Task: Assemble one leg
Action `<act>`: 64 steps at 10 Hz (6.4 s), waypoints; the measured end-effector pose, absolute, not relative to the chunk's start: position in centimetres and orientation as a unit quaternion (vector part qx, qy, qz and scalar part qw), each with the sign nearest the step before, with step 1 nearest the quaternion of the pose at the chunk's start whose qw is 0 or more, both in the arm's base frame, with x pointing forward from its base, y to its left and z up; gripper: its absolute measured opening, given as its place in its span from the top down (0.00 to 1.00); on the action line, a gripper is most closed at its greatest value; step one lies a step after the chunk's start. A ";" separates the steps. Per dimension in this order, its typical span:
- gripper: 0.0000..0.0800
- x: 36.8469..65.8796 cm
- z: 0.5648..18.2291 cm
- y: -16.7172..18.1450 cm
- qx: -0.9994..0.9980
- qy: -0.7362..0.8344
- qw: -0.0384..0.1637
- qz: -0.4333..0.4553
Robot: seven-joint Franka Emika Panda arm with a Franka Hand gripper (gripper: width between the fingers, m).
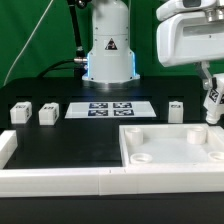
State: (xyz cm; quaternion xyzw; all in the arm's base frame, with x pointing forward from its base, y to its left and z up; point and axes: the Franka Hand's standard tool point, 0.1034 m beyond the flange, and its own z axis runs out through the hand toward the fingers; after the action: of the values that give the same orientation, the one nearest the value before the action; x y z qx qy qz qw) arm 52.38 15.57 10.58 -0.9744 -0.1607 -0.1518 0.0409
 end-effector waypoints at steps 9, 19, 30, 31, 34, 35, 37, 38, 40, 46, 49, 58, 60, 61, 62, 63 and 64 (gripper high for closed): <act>0.64 57.0 10.5 12.8 -0.969 -0.188 0.032 -0.159; 0.64 61.3 10.6 12.4 -0.964 -0.199 0.031 -0.174; 0.64 62.9 9.2 12.4 -0.955 -0.190 0.034 -0.224; 0.64 62.9 9.2 12.4 -0.954 -0.189 0.034 -0.229; 0.64 61.7 8.6 12.3 -0.952 -0.185 0.035 -0.243; 0.64 61.0 8.1 12.2 -0.952 -0.181 0.036 -0.245; 0.64 60.8 7.9 12.1 -0.948 -0.179 0.036 -0.260; 0.64 60.6 7.8 12.1 -0.945 -0.177 0.036 -0.272; 0.64 60.7 7.8 12.0 -0.941 -0.174 0.036 -0.287; 0.19 60.7 7.8 12.0 -0.941 -0.174 0.036 -0.287; 0.19 60.9 8.4 12.4 -0.943 -0.168 0.037 -0.286; 0.19 60.8 8.7 12.2 -0.980 -0.187 0.043 -0.058; 0.19 60.4 9.0 12.4 -0.980 -0.190 0.049 0.019; 0.19 60.3 9.2 12.5 -0.979 -0.191 0.052 0.054; 0.22 61.0 9.2 12.6 -0.980 -0.190 0.052 0.036; 0.22 60.9 9.0 12.6 -0.980 -0.190 0.052 0.037; 0.40 60.9 9.0 12.6 -0.980 -0.190 0.052 0.037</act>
Offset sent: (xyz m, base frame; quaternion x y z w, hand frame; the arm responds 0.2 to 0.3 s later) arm 0.0000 0.0000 0.0000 0.0000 0.0000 0.0000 1.0000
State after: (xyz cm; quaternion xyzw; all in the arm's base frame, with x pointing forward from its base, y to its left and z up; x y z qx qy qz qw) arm 60.90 12.58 9.03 -0.9796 -0.1904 0.0372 0.0518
